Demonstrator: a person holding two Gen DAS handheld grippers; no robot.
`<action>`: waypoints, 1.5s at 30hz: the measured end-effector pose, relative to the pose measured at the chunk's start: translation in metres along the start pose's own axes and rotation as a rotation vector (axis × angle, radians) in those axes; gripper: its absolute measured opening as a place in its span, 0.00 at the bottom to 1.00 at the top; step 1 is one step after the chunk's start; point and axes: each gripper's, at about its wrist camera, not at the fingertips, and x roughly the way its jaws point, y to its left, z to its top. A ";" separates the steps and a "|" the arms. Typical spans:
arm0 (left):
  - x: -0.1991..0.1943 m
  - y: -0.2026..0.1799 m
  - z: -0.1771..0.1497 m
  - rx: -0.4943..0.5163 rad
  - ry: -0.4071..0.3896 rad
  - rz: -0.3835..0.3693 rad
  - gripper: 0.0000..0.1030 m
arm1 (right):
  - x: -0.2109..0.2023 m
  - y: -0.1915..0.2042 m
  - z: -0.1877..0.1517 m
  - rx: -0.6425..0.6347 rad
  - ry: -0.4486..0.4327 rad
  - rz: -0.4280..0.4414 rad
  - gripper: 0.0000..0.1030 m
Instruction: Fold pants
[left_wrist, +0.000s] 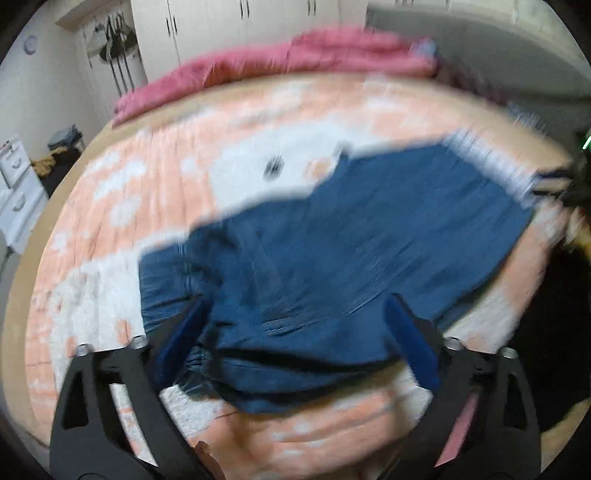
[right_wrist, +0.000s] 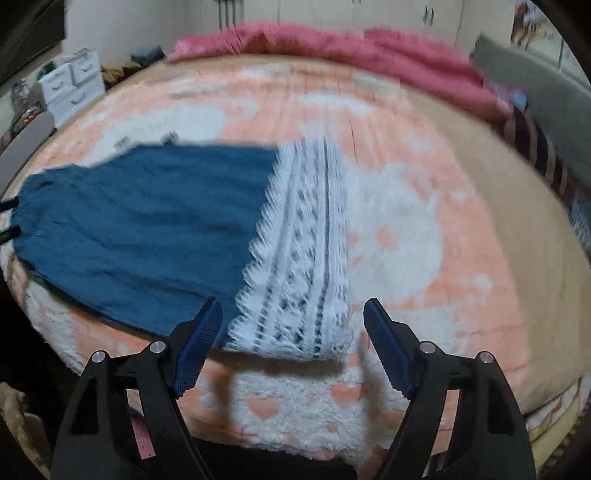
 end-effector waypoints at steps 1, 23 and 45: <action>-0.011 -0.003 0.008 -0.012 -0.037 -0.036 0.91 | -0.008 0.006 0.004 -0.003 -0.033 0.020 0.76; 0.083 -0.073 0.013 0.006 0.178 -0.170 0.91 | 0.024 0.052 -0.001 0.035 0.059 0.166 0.77; 0.082 -0.139 0.133 0.083 0.022 -0.217 0.91 | -0.021 -0.015 -0.004 0.270 -0.089 0.065 0.91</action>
